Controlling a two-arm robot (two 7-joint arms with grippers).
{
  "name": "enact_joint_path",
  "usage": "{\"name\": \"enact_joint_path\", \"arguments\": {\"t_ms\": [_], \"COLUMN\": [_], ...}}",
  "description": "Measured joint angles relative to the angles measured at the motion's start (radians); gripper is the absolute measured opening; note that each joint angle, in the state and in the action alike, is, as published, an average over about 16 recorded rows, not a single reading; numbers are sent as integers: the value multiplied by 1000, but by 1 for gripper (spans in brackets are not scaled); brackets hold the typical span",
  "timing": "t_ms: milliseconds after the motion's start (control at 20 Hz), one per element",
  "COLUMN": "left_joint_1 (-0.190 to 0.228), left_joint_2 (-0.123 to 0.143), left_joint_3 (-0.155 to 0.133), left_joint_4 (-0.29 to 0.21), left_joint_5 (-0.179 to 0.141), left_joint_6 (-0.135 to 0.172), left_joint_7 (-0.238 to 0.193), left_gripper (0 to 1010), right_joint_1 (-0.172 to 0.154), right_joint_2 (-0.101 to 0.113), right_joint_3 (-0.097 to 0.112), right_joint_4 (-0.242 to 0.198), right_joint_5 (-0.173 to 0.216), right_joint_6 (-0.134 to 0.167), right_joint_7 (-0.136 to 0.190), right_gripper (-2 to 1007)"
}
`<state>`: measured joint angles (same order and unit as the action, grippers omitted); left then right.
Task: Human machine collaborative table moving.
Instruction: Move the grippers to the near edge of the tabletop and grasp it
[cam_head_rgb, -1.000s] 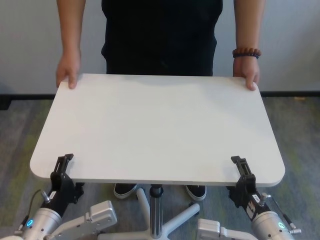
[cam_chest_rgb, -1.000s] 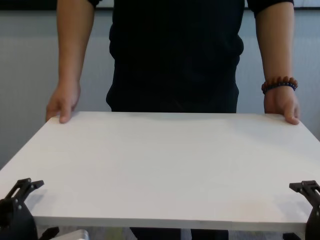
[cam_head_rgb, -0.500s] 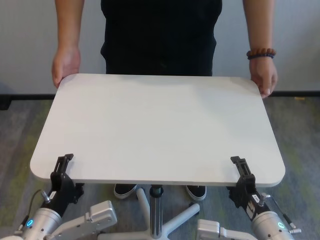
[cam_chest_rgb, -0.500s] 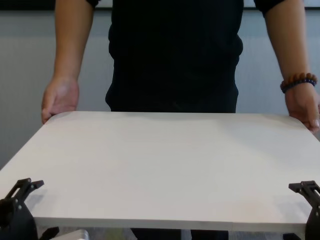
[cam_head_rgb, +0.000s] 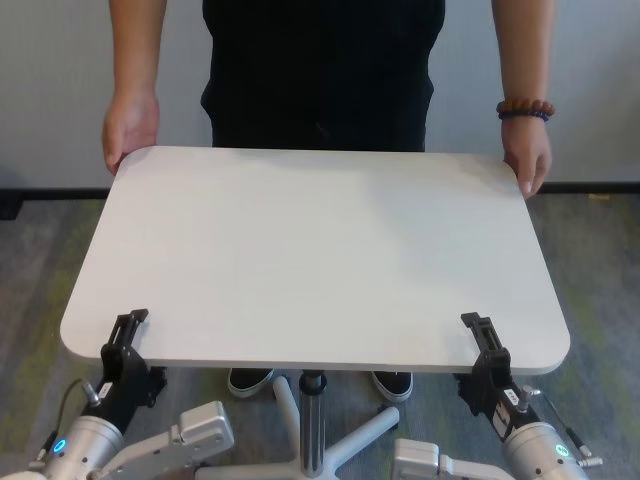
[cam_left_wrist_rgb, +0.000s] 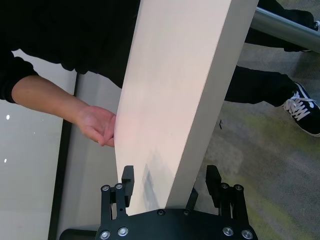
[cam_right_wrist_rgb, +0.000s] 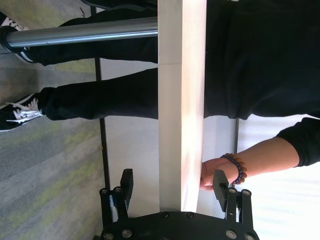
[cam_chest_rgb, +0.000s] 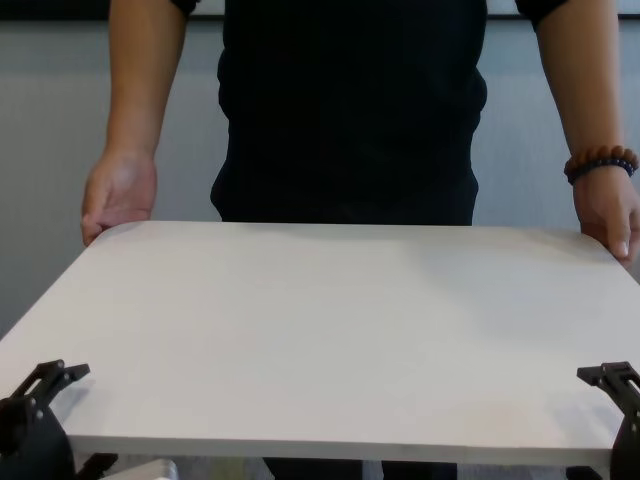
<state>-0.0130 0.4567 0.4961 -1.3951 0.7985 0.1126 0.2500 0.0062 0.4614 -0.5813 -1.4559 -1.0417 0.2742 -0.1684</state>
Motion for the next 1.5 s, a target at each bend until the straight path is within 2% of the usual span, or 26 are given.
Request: {"name": "enact_joint_path", "arguments": {"t_ms": [350,750,1150,1500], "left_joint_1": [0,0,0,0], "left_joint_2": [0,0,0,0], "left_joint_3": [0,0,0,0], "left_joint_4": [0,0,0,0], "left_joint_5": [0,0,0,0], "left_joint_6": [0,0,0,0], "left_joint_7": [0,0,0,0], "left_gripper": [750,570,481,429], "right_joint_1": [1,1,1,1], "right_joint_2": [1,1,1,1], "right_joint_3": [-1,-2,-2,-2], "right_joint_4": [-1,-1,-1,-1], "right_joint_5": [-1,-2,-2,-3], "right_joint_6": [1,2,2,2], "right_joint_7": [1,2,1,1], "right_gripper": [841,598,366,264]}}
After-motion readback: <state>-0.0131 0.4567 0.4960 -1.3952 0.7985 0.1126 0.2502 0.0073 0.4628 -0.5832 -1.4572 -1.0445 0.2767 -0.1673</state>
